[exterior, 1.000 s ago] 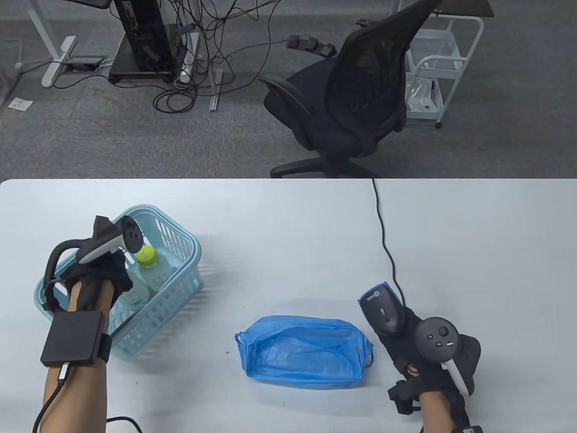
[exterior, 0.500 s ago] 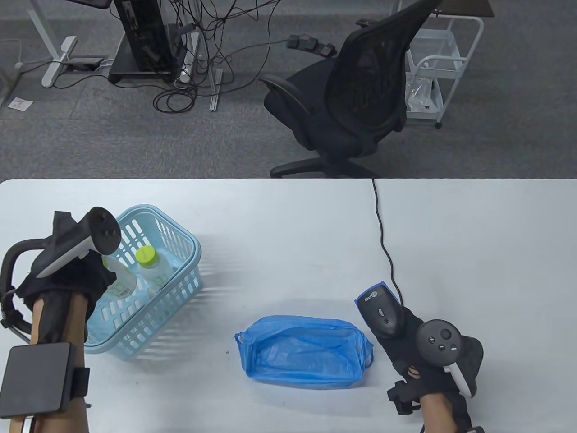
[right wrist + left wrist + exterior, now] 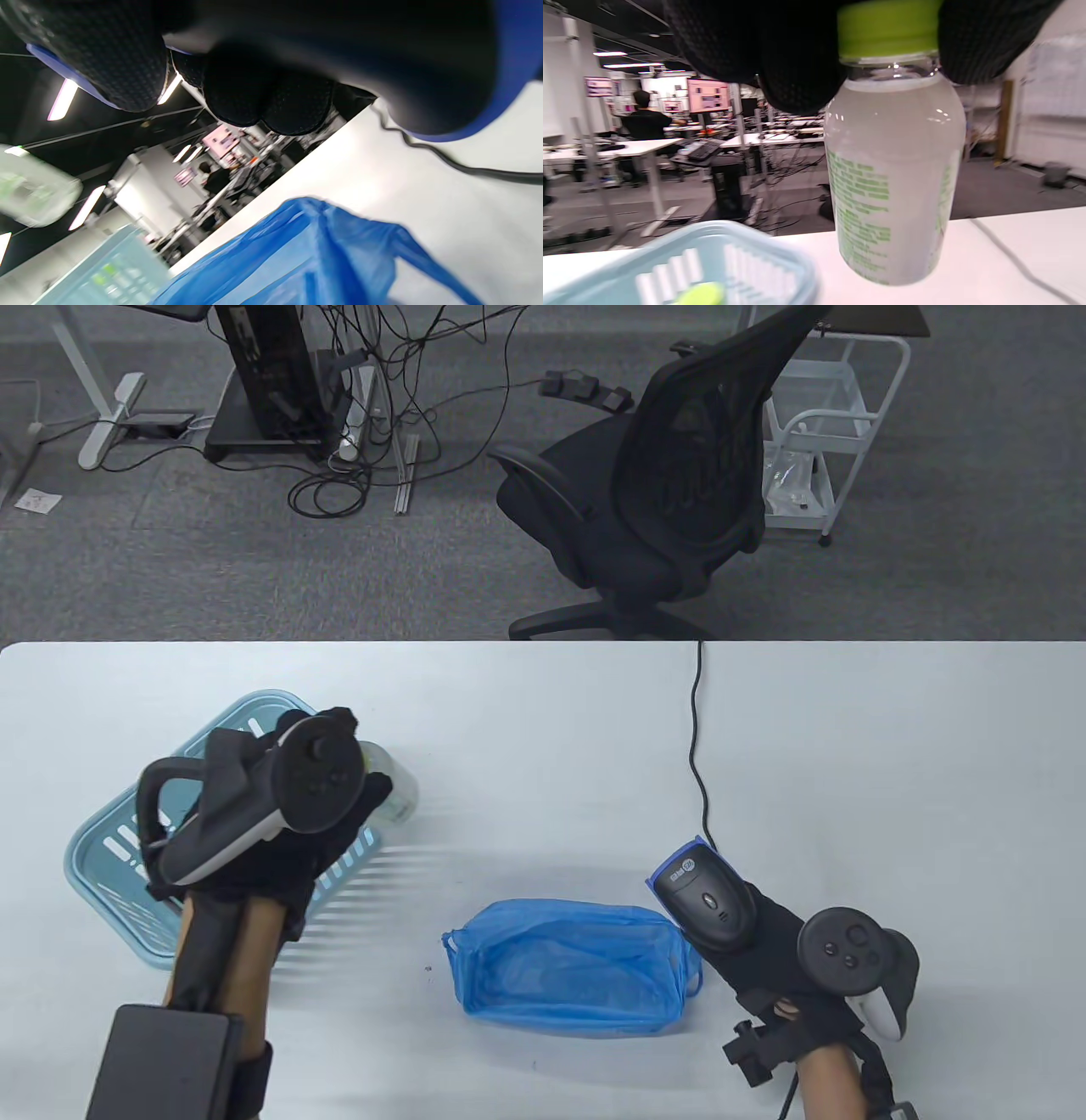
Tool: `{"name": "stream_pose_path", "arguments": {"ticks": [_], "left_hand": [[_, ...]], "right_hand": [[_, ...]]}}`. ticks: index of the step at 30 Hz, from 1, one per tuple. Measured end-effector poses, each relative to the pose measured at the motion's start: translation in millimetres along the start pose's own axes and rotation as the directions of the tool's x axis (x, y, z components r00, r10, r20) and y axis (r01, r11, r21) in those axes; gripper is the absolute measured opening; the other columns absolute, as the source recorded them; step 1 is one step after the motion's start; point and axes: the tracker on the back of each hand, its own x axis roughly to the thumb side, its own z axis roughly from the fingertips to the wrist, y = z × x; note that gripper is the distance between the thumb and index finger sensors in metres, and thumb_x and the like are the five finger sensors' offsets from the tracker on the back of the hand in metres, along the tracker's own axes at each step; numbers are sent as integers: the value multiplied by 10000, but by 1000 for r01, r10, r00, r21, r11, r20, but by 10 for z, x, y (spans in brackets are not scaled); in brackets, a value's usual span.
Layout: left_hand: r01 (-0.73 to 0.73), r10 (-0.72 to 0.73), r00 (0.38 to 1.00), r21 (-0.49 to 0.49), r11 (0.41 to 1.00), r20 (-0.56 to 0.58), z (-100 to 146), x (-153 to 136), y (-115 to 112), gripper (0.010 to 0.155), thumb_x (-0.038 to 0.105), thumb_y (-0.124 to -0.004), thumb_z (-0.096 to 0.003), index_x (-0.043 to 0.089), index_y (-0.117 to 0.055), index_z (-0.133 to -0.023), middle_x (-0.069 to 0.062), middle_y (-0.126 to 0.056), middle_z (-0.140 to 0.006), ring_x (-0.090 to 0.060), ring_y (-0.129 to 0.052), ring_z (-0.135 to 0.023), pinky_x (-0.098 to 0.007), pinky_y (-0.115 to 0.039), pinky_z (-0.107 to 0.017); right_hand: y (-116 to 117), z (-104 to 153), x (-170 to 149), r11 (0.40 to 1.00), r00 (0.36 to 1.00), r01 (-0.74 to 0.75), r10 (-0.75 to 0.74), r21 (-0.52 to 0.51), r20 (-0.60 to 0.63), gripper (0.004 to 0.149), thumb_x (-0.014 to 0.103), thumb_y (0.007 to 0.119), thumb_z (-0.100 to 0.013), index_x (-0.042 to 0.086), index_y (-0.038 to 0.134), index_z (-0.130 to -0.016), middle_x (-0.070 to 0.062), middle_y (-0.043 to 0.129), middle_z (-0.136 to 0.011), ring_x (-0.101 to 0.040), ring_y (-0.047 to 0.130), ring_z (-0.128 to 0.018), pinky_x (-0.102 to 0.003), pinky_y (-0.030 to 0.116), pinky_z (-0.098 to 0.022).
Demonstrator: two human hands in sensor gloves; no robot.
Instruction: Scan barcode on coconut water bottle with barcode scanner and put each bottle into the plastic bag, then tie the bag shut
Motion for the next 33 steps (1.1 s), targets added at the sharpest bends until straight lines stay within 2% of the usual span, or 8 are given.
{"name": "stream_pose_path", "arguments": {"ticks": [3,10,19,23,27,30,33], "left_hand": [[-80,75,994,61,995,79,-68,260,-178,713,629,-811,-574,151,-723,-1097,-38,-877,-948,-160,-1005,-636,-507,-835,-594],[-139,127,979,71,988,158,-186,735,-522,714,654,-803,-567,141,-769,-1063,-27,-922,-888,-138,-1029,-570,-489,-866,-552],[-186,178,966,25,982,187,-225,922,-605,712,654,-795,-570,132,-783,-1054,-30,-934,-874,-138,-1039,-555,-489,-874,-543],[-162,156,961,10,987,227,-162,929,-622,703,647,-804,-571,146,-770,-1063,-26,-922,-892,-150,-1030,-581,-499,-860,-563],[-134,143,941,-53,990,307,-70,935,-736,698,644,-826,-564,167,-771,-1070,-20,-917,-910,-159,-1026,-609,-508,-849,-582],[-95,119,922,-83,992,369,36,965,-930,675,650,-858,-552,203,-811,-1055,-11,-942,-896,-161,-1038,-598,-505,-856,-578],[-47,91,914,-121,992,394,113,987,-1200,672,654,-872,-542,212,-828,-1046,-1,-955,-886,-156,-1045,-590,-503,-861,-573]], "right_hand": [[32,-19,39,998,998,15,-18,63,54,450,468,856,-528,267,737,-913,74,924,-770,-194,992,-721,-509,808,-632],[69,-31,115,988,992,31,-49,149,119,436,472,854,-532,272,747,-904,78,927,-762,-187,997,-707,-505,815,-624],[113,-57,106,982,997,-3,-12,187,80,407,466,853,-536,268,765,-880,81,934,-740,-182,1004,-691,-503,823,-614],[84,-44,118,989,996,21,-33,146,82,441,468,855,-537,256,740,-906,73,929,-756,-188,1002,-701,-506,820,-616],[43,-28,105,995,998,9,-14,99,58,503,463,847,-542,241,670,-957,58,910,-788,-207,993,-726,-520,810,-624],[0,-5,61,999,999,-34,34,5,-12,486,451,853,-540,253,674,-946,35,889,-836,-240,972,-774,-545,784,-645],[-64,35,25,984,984,-140,126,-108,-130,453,465,879,-521,304,736,-920,6,868,-905,-274,940,-833,-570,748,-676]]}}
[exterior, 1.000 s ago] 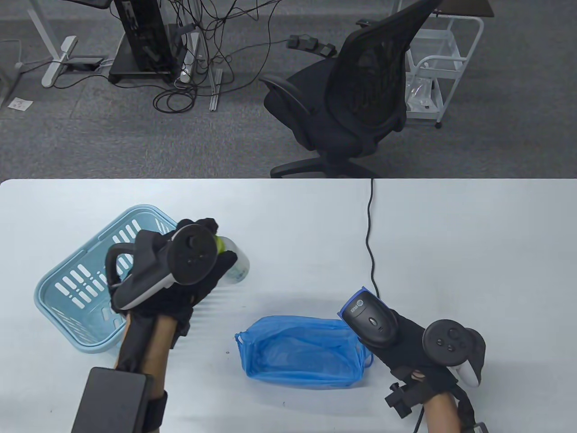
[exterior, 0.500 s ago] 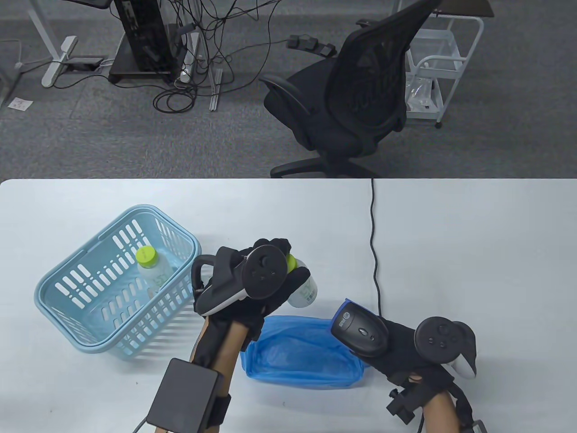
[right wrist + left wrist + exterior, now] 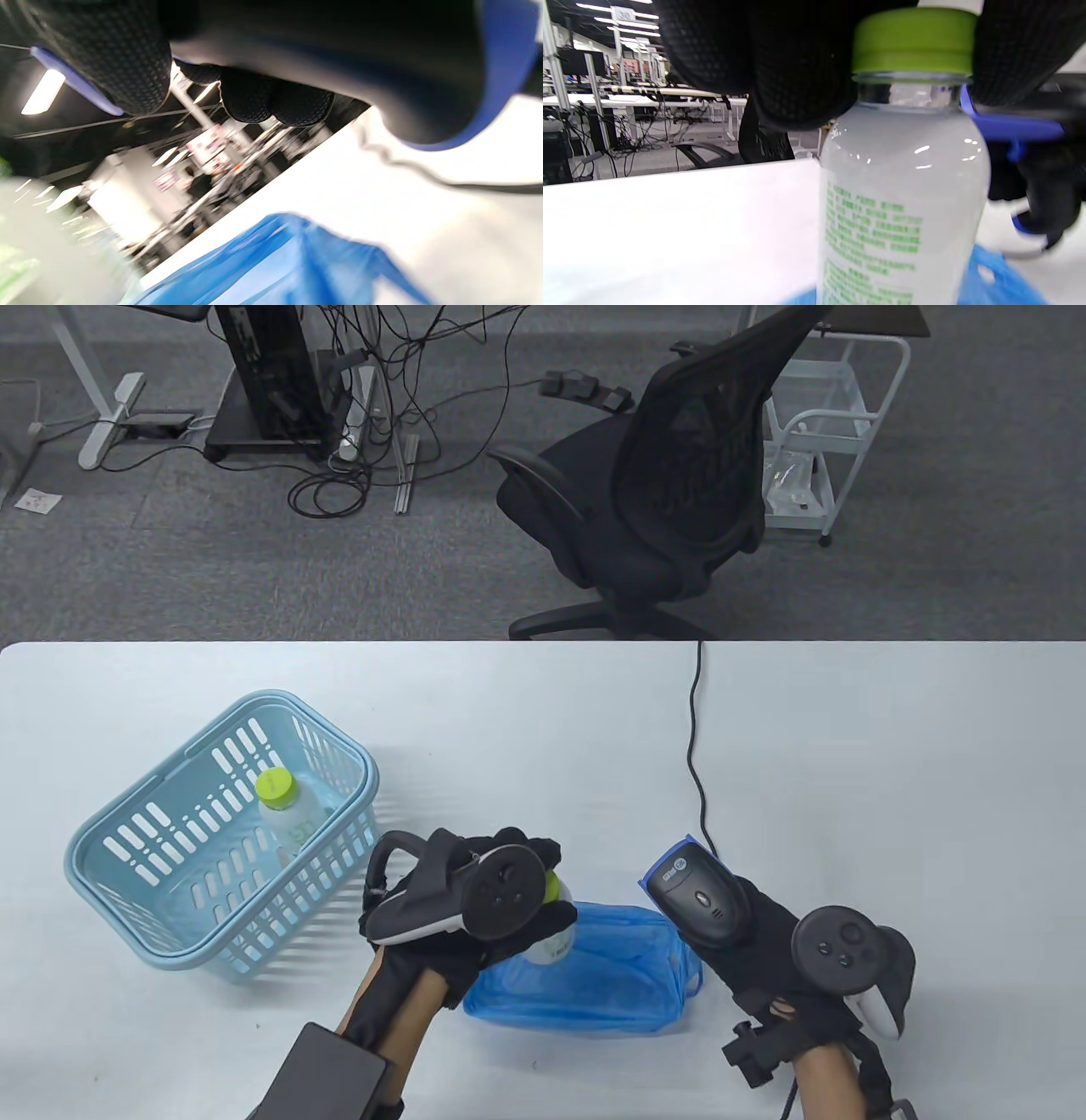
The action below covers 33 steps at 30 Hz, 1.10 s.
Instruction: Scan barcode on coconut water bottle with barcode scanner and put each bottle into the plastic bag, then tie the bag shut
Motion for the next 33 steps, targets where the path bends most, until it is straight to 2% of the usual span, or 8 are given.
{"name": "stream_pose_path", "arguments": {"ticks": [9,16,18,19,23,26,30,33], "left_hand": [[11,-12,998,-27,1000,-56,-38,-134,-546,677,653,-876,-536,214,-812,-1048,2,-943,-900,-162,-1042,-609,-510,-857,-580],[55,-61,991,-54,997,-123,-22,-161,-680,709,664,-845,-544,189,-776,-1065,-1,-920,-910,-155,-1028,-613,-508,-851,-581],[42,-62,990,-162,986,-124,-17,-184,-633,801,716,-768,-544,178,-689,-1133,-6,-866,-985,-194,-1003,-707,-536,-813,-631],[35,-56,991,-166,985,-118,-11,-205,-596,840,738,-734,-545,171,-651,-1160,-14,-842,-1015,-213,-986,-750,-546,-800,-645],[19,-24,982,-27,999,-187,30,-502,-247,794,697,-697,-581,190,-612,-1187,-35,-790,-1088,-286,-929,-855,-570,-761,-667],[72,-68,957,5,997,-282,55,-846,-2,716,639,-730,-602,214,-644,-1171,-29,-790,-1105,-295,-920,-874,-572,-759,-669],[183,-195,880,-69,981,-433,82,-1391,228,678,602,-765,-608,241,-648,-1170,-18,-766,-1138,-303,-893,-925,-589,-737,-693],[189,-243,817,-156,969,-522,100,-1808,292,680,582,-792,-607,253,-630,-1179,-14,-723,-1176,-322,-852,-986,-612,-712,-718]], "right_hand": [[19,2,-10,1000,1000,-24,25,13,-14,454,470,882,-521,318,739,-925,22,899,-874,-262,962,-810,-572,745,-678],[23,4,0,999,999,-34,34,23,-12,457,470,878,-523,307,740,-926,26,901,-867,-256,963,-808,-567,746,-677],[18,9,-7,999,999,-33,33,23,-18,468,469,876,-523,297,732,-933,32,902,-859,-250,964,-805,-565,748,-676],[13,13,-11,999,999,-32,32,22,-20,468,469,876,-523,296,731,-933,32,904,-855,-251,964,-804,-564,750,-674],[-14,38,-21,999,999,-31,31,14,-21,470,469,872,-525,287,730,-934,37,903,-850,-245,966,-799,-560,752,-673],[-26,53,-33,999,999,-38,38,8,-30,471,469,871,-525,283,731,-934,37,901,-851,-246,964,-799,-559,752,-673],[-37,62,-70,999,998,-37,38,7,-54,470,470,870,-524,281,734,-933,40,901,-851,-242,964,-800,-558,751,-675],[-50,64,-99,999,997,-45,45,3,-69,475,471,870,-524,282,729,-936,41,900,-852,-241,962,-804,-557,749,-679]]}}
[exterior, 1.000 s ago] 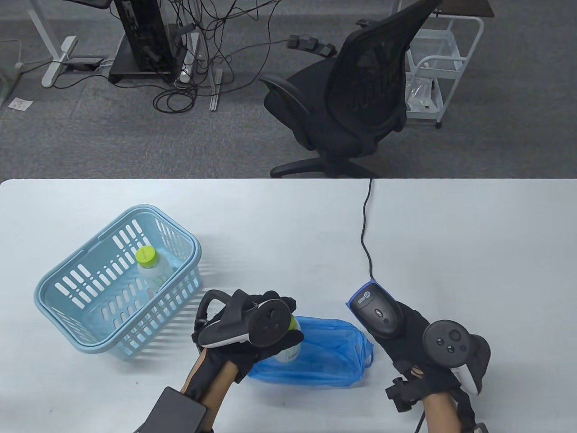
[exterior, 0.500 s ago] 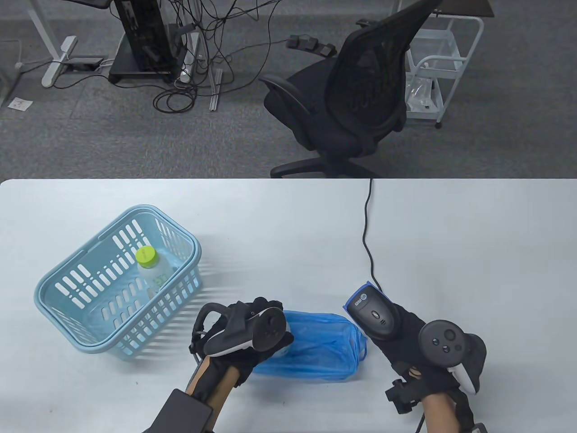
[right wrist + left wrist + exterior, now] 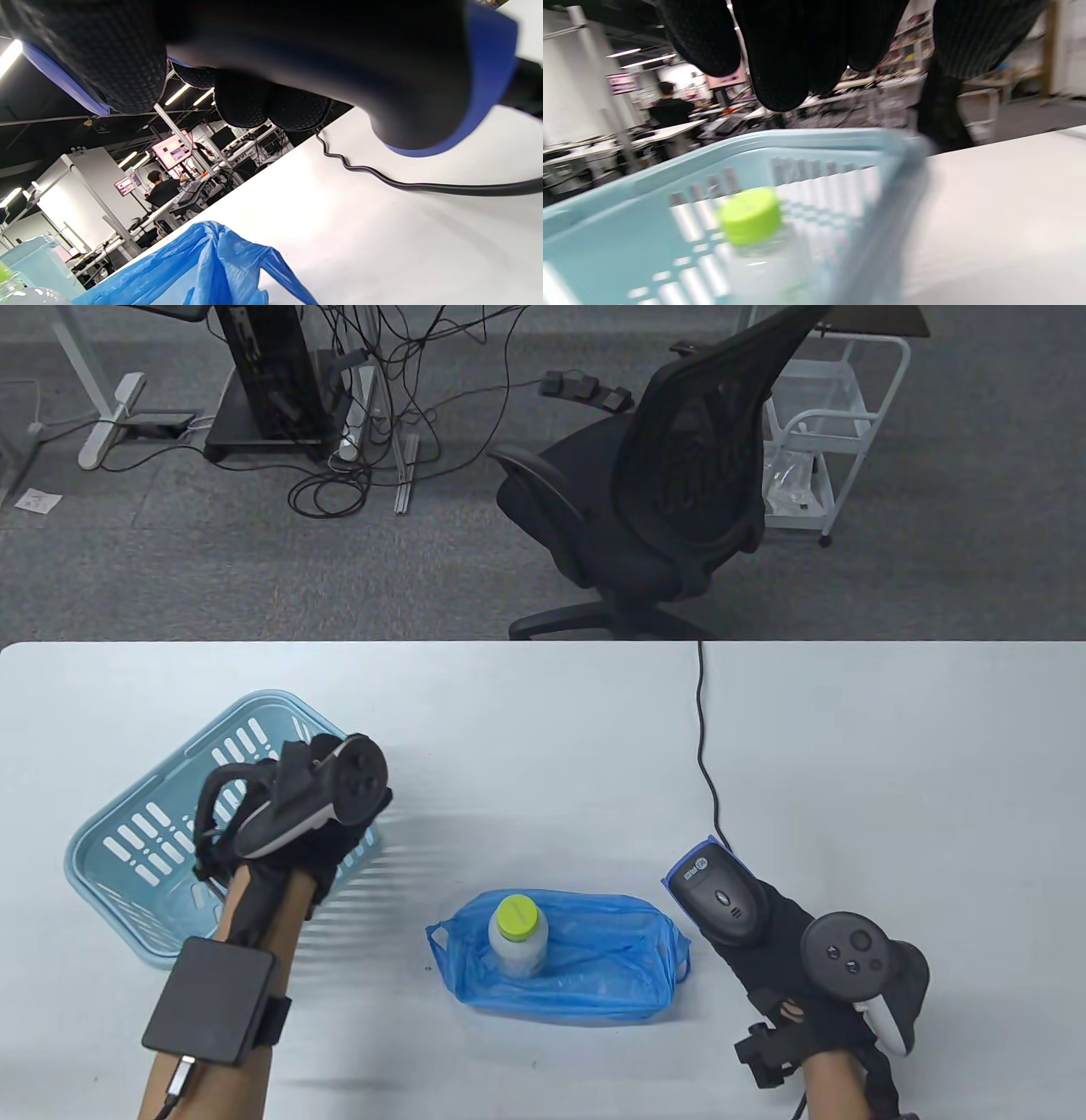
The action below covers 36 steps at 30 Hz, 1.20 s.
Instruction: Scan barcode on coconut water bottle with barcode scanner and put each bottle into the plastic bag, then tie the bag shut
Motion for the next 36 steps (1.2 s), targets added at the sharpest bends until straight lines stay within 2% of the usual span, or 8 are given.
{"name": "stream_pose_path", "arguments": {"ticks": [4,9,14,18,21,26,32,36], "left_hand": [[2,-8,999,-152,988,-43,-282,-389,-180,749,605,-844,-573,282,-590,-1200,-10,-646,-1240,-374,-819,-1061,-649,-729,-723],[-20,2,998,-318,948,-58,-554,-573,-480,832,610,-898,-536,284,-545,-1217,-28,-589,-1276,-361,-868,-1042,-627,-761,-714],[-90,83,996,-390,916,-36,-724,-556,-648,828,553,-941,-532,281,-552,-1209,-15,-658,-1239,-283,-956,-959,-568,-802,-698],[-52,41,999,-401,915,-36,-777,-519,-704,708,494,-956,-544,273,-666,-1151,-25,-740,-1179,-227,-1010,-878,-504,-835,-686],[-21,18,1000,-375,927,-11,-731,-521,-658,667,456,-978,-543,255,-715,-1122,-31,-789,-1135,-231,-1043,-853,-479,-862,-679],[-40,26,998,-281,959,-54,-486,-617,-441,675,472,-903,-583,188,-660,-1144,-83,-760,-1126,-235,-1024,-836,-490,-851,-682],[31,-38,997,-88,996,-72,-35,-594,143,692,499,-813,-611,147,-590,-1163,-98,-720,-1123,-229,-975,-834,-520,-809,-690],[92,-86,995,106,990,-59,285,-426,526,697,541,-716,-623,127,-553,-1160,-89,-714,-1087,-221,-942,-779,-536,-794,-662]], "right_hand": [[-3,-11,-43,1000,1000,-3,4,3,-23,474,470,871,-523,283,730,-936,44,900,-853,-240,961,-805,-557,746,-681],[3,-24,-106,1000,998,-2,3,12,-64,475,470,872,-522,285,731,-936,45,898,-857,-240,958,-811,-555,742,-689],[18,-33,-144,1000,996,0,2,20,-88,482,469,872,-522,286,721,-942,45,896,-860,-239,954,-817,-555,737,-695],[29,-34,-141,1000,996,-7,9,29,-90,475,470,871,-522,286,730,-937,45,895,-862,-239,953,-818,-556,737,-694],[36,-34,-132,999,997,-11,14,35,-81,475,470,871,-522,284,732,-936,46,896,-859,-241,954,-814,-555,737,-693],[39,-28,-88,999,998,-16,18,34,-52,480,470,870,-523,281,725,-939,45,897,-857,-240,954,-814,-555,741,-687],[51,-27,-40,999,999,-30,30,38,-21,480,471,868,-524,278,725,-939,47,898,-851,-236,956,-809,-552,743,-687],[45,-19,11,999,1000,-22,22,34,16,475,471,867,-524,274,732,-934,47,900,-844,-233,960,-801,-551,748,-679]]}}
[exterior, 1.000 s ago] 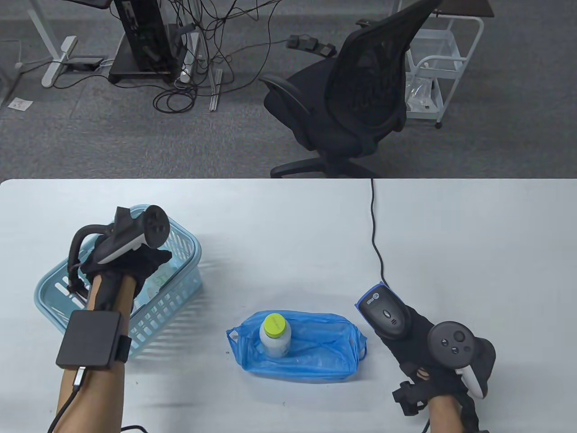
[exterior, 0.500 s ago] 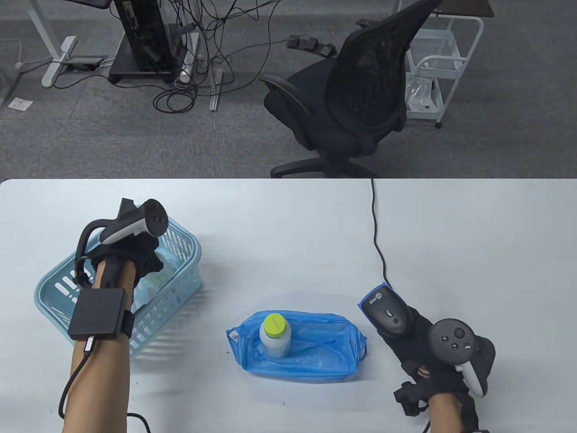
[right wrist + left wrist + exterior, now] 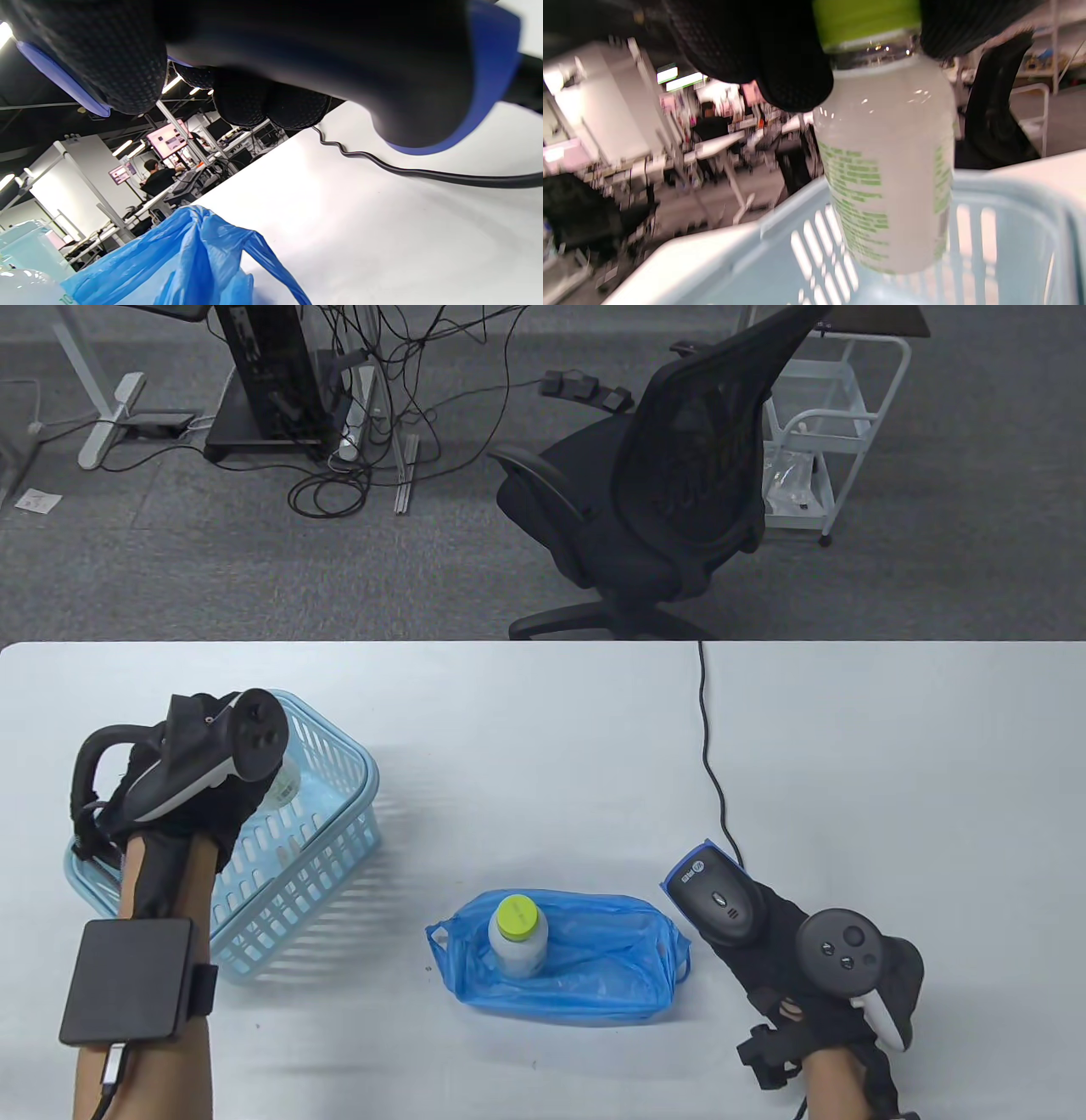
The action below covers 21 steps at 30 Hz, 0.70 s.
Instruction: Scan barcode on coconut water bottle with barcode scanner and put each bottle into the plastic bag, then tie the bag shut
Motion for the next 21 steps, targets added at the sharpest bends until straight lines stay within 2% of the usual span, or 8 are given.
{"name": "stream_pose_path", "arguments": {"ticks": [3,8,13,21], "left_hand": [[17,-22,999,142,990,27,171,171,260,698,566,-689,-618,134,-558,-1151,-72,-728,-1060,-203,-935,-738,-526,-801,-639],[-76,50,991,215,974,123,289,569,500,694,589,-695,-609,143,-603,-1132,-56,-766,-1028,-188,-951,-695,-517,-816,-615],[-154,102,968,224,962,228,255,1043,554,696,601,-699,-602,144,-628,-1122,-48,-795,-1003,-173,-968,-662,-505,-835,-591],[-262,199,922,156,952,333,170,1779,504,695,603,-708,-599,135,-657,-1110,-51,-824,-979,-168,-988,-630,-494,-855,-564]], "right_hand": [[-2,6,43,1000,1000,1,-1,-1,31,475,470,867,-524,270,732,-934,48,901,-839,-231,963,-792,-550,752,-676],[9,-9,97,999,996,36,-37,12,77,461,469,867,-525,268,746,-922,51,903,-826,-226,965,-783,-547,756,-668],[35,-31,111,996,991,86,-88,27,100,455,469,867,-526,268,747,-916,55,907,-814,-222,968,-770,-543,761,-662],[73,-73,111,986,980,156,-161,53,116,433,468,868,-526,271,760,-897,63,913,-793,-215,975,-751,-539,766,-657]]}}
